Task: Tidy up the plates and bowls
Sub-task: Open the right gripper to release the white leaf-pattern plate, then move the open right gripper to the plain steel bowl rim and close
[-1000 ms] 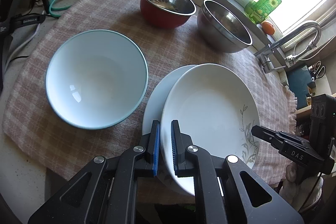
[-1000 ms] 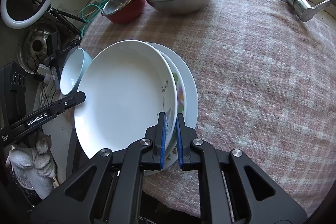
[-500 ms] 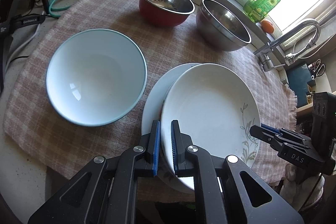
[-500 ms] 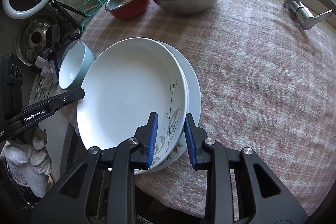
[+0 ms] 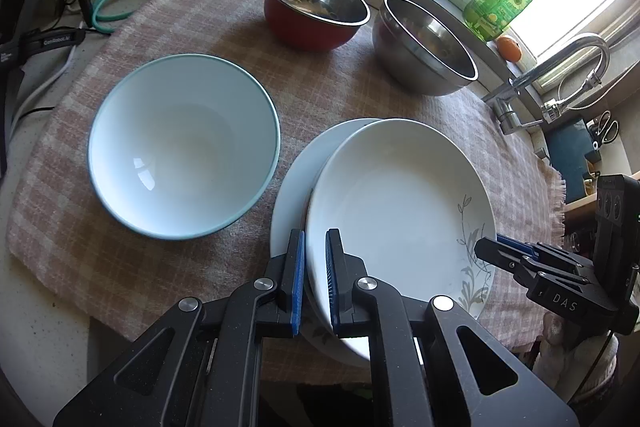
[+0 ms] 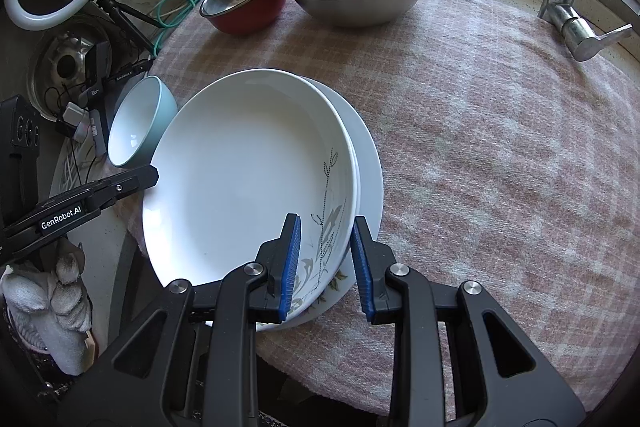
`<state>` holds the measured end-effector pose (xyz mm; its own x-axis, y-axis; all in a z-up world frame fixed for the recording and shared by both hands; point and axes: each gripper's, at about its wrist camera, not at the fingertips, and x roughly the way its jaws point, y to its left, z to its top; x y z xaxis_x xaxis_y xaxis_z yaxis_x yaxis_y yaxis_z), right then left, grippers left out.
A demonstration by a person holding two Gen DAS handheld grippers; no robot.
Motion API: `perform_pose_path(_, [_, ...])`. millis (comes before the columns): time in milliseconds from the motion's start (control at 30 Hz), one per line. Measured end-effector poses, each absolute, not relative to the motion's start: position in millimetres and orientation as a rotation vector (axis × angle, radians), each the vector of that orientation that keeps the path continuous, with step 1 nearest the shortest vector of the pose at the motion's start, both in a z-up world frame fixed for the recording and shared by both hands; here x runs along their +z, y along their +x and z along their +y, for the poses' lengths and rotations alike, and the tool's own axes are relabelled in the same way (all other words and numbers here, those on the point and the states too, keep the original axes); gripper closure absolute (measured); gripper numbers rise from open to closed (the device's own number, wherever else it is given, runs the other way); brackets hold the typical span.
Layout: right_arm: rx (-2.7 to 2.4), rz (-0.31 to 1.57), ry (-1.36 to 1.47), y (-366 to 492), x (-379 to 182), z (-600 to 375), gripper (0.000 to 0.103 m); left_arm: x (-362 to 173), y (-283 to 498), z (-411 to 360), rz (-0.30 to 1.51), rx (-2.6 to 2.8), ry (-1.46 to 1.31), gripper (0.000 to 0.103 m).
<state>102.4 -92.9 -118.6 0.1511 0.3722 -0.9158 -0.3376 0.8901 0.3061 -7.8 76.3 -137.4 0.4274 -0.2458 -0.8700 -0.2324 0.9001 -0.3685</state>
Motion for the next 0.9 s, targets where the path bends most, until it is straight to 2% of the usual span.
perform_pose_path(367, [0.515, 1.272, 0.105, 108.7, -102.0, -107.7, 0.075, -120.5, -7.4, 82.3, 1.106, -0.042, -0.484, 0.095])
perform_pose_path(667, [0.470, 1.149, 0.187, 142.6, -63.6, -135.6, 0.074, -92.0, 36.4, 77.8, 1.034, -0.112, -0.475, 0.092])
perform_pose_path(733, [0.460, 1.134, 0.220, 156.2, -58.9, -141.7, 0.072, -88.9, 50.8, 77.6, 1.024, -0.110, -0.477, 0.092])
perform_pose_path(800, [0.438, 1.109, 0.256, 169.9, -52.9, -150.1, 0.060, -86.9, 66.6, 78.7, 1.019, -0.115, -0.490, 0.092])
perform_pose_path(900, [0.422, 1.093, 0.320, 193.6, -49.3, -161.9, 0.059, -85.2, 91.2, 77.8, 1.016, -0.120, -0.507, 0.092])
